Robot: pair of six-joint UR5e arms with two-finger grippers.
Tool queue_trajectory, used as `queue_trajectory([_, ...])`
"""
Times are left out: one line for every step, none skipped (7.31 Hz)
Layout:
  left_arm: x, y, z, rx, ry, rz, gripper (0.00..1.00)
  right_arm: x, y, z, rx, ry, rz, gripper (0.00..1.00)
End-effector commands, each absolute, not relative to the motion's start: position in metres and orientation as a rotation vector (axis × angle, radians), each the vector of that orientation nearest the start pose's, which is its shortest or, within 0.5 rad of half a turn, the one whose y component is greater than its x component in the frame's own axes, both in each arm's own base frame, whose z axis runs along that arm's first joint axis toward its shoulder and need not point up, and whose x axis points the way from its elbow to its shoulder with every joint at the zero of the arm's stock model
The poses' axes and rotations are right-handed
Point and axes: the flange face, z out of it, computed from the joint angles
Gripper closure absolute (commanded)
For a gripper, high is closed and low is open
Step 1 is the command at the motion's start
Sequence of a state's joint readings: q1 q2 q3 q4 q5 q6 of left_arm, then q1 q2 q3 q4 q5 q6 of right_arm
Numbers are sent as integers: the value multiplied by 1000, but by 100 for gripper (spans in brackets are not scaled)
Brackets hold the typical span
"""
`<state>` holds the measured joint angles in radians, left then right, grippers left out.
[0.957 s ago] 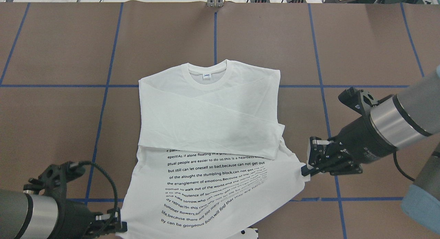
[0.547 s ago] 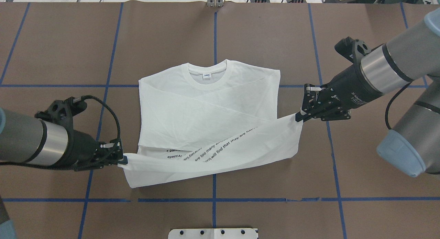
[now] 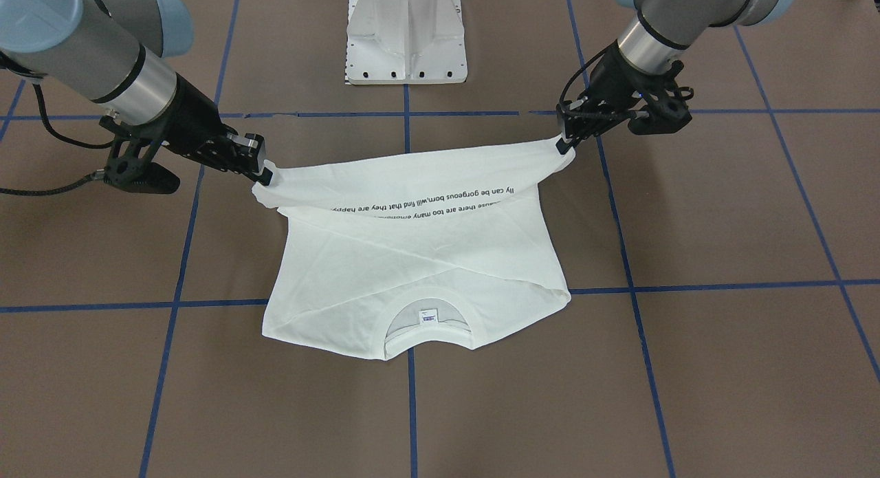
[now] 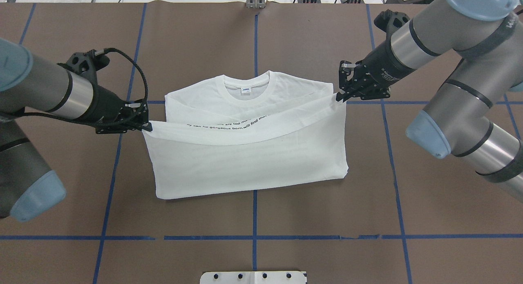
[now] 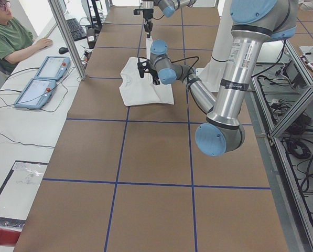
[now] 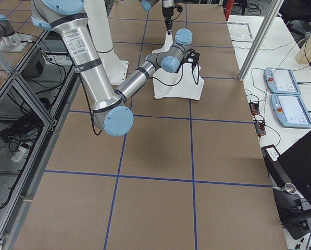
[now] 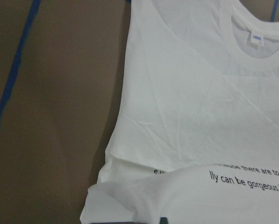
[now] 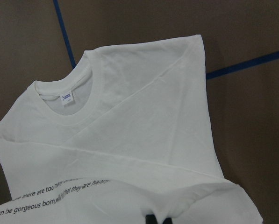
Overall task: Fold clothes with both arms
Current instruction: 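Lift the hem with both grippers and fold it toward the collar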
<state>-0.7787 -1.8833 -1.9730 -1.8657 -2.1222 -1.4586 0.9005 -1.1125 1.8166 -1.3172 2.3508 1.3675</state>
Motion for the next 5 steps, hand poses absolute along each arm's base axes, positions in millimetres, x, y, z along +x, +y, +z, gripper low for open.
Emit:
queue_trajectory([336,-522,283,18,1061,-375,100,-331,-550,266,-94,-1104,230,100])
queue_trajectory([340,-553,287,29,1038,-386,100,-342,-569,267,-93,-1082,250,100])
queue_trajectory([355,-572,293,32,1039,-387,100,-351,-585,271,-88,-1056,270,100])
queue_trajectory([365,-585,309,38,1045,-386,100,-360,-600,278,-72,-1025,276,100])
queue_trajectory([369,-592,324,44,1052,-384,100,-366,-610,290,-66,-998,265,100])
